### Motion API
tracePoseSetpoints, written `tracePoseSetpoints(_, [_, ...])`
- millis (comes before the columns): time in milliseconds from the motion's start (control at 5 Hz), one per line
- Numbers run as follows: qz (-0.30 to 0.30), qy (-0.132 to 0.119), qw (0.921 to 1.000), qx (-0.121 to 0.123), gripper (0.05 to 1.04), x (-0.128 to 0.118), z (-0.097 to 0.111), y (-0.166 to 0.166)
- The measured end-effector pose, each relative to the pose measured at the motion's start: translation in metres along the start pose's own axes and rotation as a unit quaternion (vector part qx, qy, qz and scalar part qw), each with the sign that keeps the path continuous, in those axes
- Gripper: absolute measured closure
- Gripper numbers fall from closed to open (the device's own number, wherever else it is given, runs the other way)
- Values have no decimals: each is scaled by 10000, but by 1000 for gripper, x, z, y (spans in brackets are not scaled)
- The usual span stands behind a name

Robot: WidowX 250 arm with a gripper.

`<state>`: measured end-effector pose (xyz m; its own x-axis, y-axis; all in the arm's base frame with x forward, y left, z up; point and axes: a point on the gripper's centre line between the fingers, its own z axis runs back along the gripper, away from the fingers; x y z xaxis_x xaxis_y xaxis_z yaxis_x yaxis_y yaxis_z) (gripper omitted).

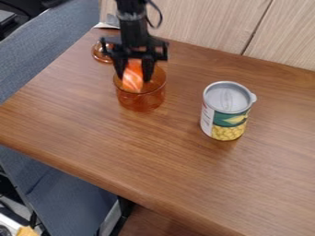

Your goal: Take sushi from yellow container and put on top middle of the table

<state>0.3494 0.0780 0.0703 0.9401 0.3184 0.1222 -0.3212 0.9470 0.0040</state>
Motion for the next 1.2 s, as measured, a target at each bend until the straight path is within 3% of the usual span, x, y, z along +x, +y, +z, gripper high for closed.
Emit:
tracePoseSetpoints(400, [286,-519,9969,-520,495,32,58,-3])
tracePoseSetpoints(600, [89,-443,9975,-544,495,48,58,-39])
tracePoseSetpoints(800, [-133,-407,9981,-442,495,55,49,-76])
tracePoseSetpoints(1200, [-610,-32,9976,-319,495,58,-7,-119])
